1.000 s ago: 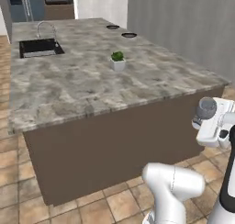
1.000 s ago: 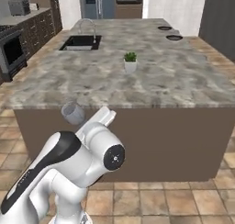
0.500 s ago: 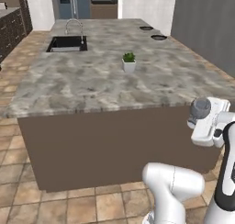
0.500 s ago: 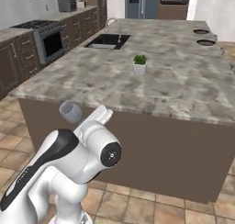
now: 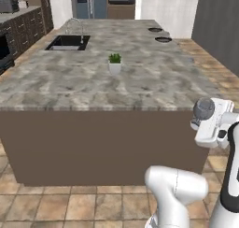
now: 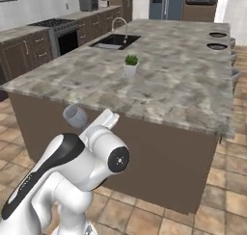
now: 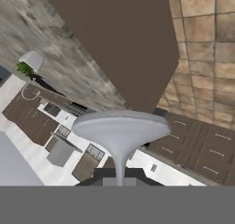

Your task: Retrieve the wine glasses from the counter and place one next to each plate.

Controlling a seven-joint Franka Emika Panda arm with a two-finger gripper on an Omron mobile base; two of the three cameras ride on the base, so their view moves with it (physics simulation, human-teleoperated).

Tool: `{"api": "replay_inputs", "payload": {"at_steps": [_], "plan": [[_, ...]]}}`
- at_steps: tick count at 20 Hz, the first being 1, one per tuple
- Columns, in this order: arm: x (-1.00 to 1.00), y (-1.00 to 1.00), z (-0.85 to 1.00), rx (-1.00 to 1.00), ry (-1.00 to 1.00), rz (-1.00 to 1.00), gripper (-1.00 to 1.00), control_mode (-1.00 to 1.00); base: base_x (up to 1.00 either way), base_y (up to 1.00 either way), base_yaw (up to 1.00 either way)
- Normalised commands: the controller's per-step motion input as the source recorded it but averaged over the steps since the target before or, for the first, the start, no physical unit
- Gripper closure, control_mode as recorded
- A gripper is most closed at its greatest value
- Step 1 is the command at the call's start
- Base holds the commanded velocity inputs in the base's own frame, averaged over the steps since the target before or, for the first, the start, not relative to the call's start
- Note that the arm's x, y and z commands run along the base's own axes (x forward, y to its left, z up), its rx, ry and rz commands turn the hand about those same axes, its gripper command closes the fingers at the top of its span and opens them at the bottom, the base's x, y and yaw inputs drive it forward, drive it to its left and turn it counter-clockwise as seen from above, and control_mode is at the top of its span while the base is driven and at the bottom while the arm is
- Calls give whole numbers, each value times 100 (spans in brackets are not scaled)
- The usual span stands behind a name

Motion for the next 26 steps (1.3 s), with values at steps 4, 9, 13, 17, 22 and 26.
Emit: {"api": "replay_inputs", "payload": {"at_steps": [4,9,13,17,22,26], "plan": [[0,0,0,0,0,0,100,100,-6,-100,24],[0,0,0,0,0,0,100,100,-7,-100,22],[0,0,0,0,0,0,100,100,-7,-100,22],[0,0,0,0,0,0,100,100,-5,-100,22],[0,0,0,0,0,0,100,100,-3,-100,22],[0,0,0,0,0,0,100,100,0,-100,23]]}}
